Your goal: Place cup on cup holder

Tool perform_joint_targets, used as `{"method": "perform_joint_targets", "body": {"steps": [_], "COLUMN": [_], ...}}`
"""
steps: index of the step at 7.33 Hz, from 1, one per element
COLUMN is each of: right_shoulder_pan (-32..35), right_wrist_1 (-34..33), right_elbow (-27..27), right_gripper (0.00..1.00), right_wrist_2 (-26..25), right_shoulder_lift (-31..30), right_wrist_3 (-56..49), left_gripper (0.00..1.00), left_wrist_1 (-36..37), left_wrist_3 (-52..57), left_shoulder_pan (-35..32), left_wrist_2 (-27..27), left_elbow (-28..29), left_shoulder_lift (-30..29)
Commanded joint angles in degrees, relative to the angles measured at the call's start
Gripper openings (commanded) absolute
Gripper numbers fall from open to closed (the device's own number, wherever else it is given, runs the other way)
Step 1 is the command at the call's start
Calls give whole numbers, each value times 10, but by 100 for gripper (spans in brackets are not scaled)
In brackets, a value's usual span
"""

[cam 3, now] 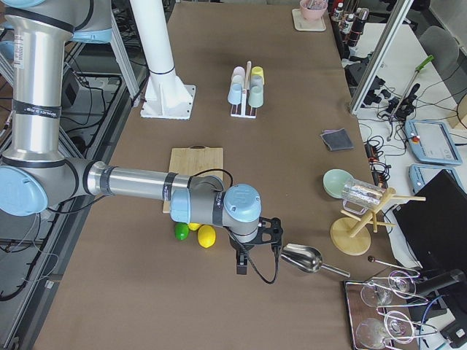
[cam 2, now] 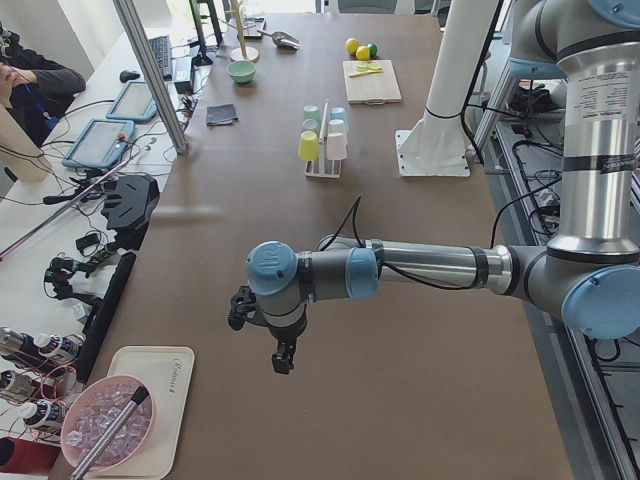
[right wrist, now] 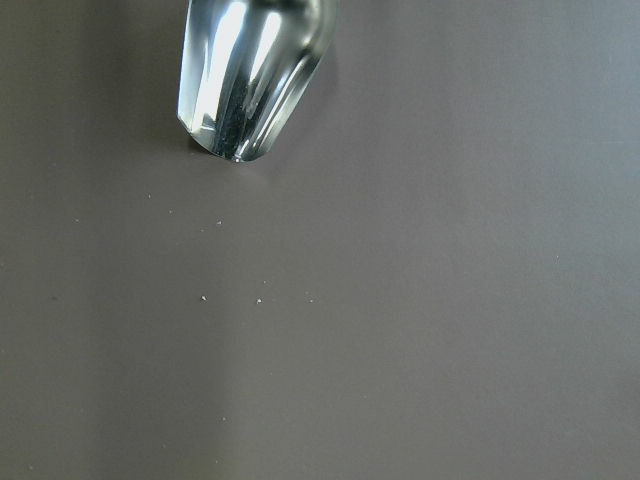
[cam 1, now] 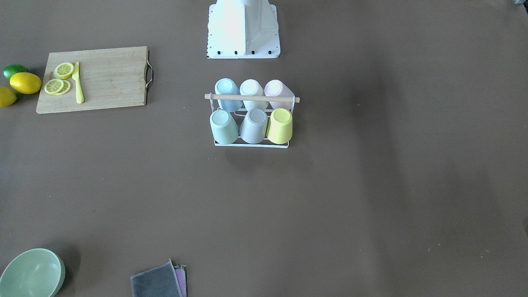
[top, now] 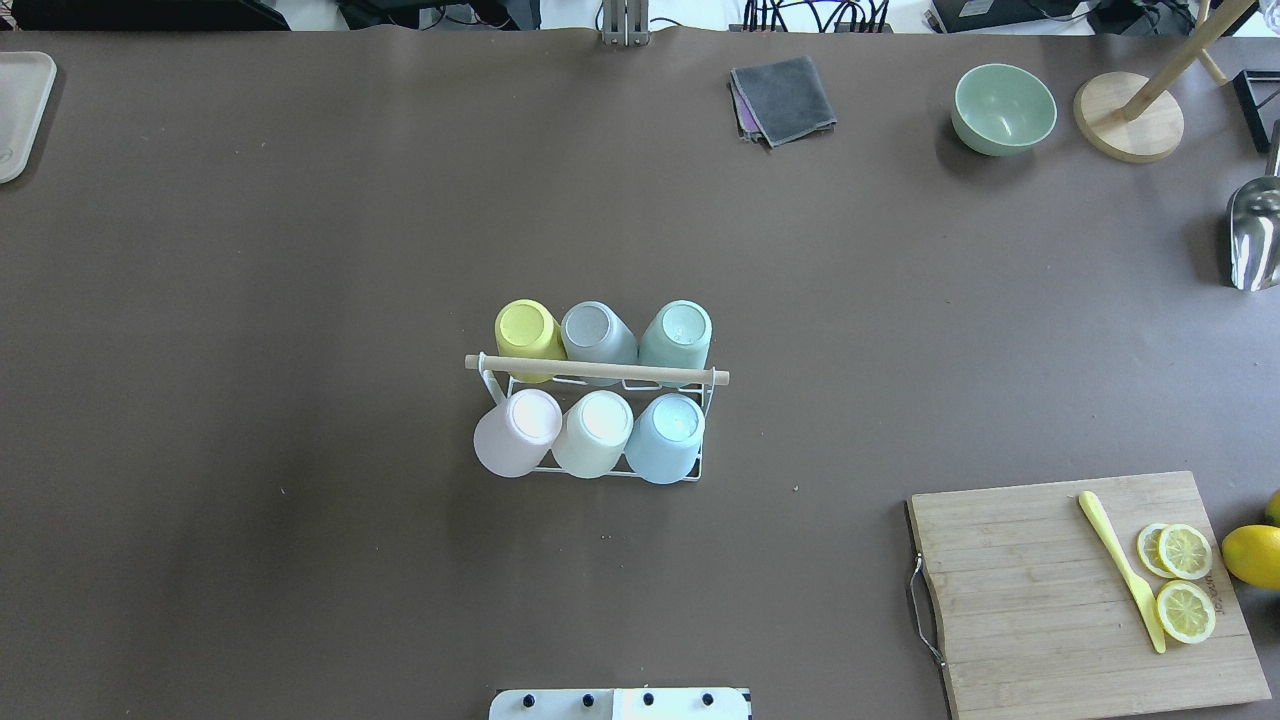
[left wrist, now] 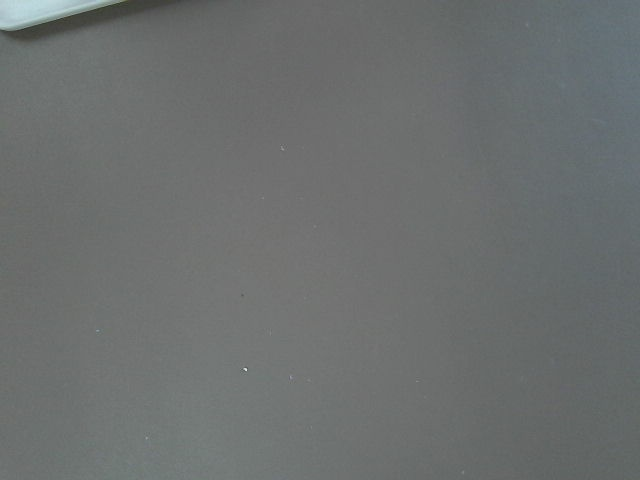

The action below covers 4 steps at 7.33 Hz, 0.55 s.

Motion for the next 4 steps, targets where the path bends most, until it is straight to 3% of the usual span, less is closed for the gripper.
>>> {"method": "perform_joint_targets", "body": {"steps": [1,4], "right_shoulder_pan": [1,5], "right_wrist_1": [1,1], "right_elbow": [7,5], "right_gripper": [100,100], "right_wrist_2": [7,10], "right_shoulder_lift": [-1,0], "right_wrist_3": [-1,-2], "left_gripper": [98,98], "left_wrist_1": [0,0], "left_wrist_3": [1,1], "left_shoulder_pan": [0,0], "left_wrist_2": [-4,-4], "left_elbow": [-3,-3], "left_shoulder_lift": [2,-1]}}
